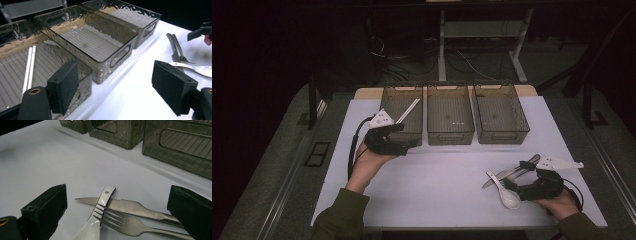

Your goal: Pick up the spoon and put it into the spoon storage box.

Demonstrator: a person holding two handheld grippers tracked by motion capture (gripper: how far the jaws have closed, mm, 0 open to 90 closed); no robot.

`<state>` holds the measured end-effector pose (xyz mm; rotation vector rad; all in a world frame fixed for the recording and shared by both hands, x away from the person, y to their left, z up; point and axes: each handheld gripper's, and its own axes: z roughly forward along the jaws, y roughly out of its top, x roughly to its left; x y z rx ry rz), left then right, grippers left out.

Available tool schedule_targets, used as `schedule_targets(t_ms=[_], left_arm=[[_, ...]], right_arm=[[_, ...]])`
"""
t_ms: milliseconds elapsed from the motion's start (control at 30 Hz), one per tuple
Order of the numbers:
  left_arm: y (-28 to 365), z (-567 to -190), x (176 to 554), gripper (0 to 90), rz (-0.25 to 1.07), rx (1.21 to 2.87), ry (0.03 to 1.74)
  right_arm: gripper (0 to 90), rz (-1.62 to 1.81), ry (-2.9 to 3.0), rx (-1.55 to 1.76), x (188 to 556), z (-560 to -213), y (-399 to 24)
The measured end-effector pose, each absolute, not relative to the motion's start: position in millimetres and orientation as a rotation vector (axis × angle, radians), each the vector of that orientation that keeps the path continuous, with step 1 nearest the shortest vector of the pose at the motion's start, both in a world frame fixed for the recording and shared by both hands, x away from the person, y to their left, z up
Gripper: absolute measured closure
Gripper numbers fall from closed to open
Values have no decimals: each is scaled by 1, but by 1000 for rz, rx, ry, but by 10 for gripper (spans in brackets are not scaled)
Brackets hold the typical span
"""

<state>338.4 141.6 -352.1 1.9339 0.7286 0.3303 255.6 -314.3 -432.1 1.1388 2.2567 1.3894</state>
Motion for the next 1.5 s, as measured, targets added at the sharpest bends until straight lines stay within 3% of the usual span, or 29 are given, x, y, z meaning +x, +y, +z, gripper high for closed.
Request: schedule_targets(t_ms=[600, 1067, 1267, 1500], left_arm=[[142, -394, 293, 10, 333, 1958, 662], [155, -418, 269, 0, 283, 1957, 677], [154, -423, 270, 0, 272, 1969, 680], [155, -425, 272, 0, 258, 1984, 694]], right_arm=[[28, 1390, 2252, 1162, 255, -431, -317], [64, 1371, 2292, 1169, 254, -427, -318], [173, 1345, 2292, 1200, 259, -424, -318], [443, 1296, 2314, 1228, 276, -421, -310]])
